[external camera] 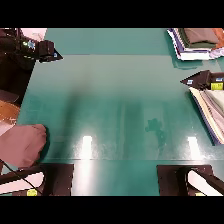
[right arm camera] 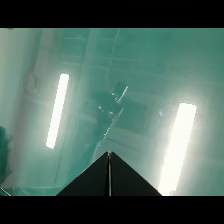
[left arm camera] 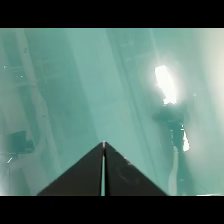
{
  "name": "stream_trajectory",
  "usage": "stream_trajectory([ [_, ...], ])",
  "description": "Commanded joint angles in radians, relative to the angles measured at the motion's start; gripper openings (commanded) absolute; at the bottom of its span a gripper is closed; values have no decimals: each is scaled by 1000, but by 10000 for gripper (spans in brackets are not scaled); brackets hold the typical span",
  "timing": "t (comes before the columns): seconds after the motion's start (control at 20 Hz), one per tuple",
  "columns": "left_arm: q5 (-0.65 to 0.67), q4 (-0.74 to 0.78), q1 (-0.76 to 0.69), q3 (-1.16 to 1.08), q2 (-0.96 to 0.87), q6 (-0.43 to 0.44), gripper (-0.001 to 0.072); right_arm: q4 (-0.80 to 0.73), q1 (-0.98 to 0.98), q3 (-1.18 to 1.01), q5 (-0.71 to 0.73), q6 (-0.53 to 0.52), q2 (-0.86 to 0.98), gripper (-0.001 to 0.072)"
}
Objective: Fold the shirts.
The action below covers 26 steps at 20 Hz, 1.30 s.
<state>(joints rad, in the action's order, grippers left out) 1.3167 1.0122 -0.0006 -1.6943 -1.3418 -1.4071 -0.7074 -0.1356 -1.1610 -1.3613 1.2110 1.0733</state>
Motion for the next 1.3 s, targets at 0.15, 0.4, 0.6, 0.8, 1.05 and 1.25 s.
stream_trajectory([
  [0.15, 0, 0, 0, 0, 0, 0, 28, 0, 2, 0, -3, 0, -1, 19],
  [0.4, 0, 0, 0, 0, 0, 0, 28, 0, 2, 0, -2, 0, -1, 19],
  [0.6, 0, 0, 0, 0, 0, 1, 28, 0, 2, 0, -4, 0, -1, 19],
  [0.8, -92, 1, 0, 0, 0, 0, 27, 0, 2, 0, -3, 0, 0, 19],
  [1.05, -69, 48, 27, -1, 5, 0, 26, 0, 2, 0, -3, 0, -1, 19],
  [1.25, 80, 336, 137, 94, 138, -83, 25, 0, 2, 0, -7, 0, -1, 19],
])
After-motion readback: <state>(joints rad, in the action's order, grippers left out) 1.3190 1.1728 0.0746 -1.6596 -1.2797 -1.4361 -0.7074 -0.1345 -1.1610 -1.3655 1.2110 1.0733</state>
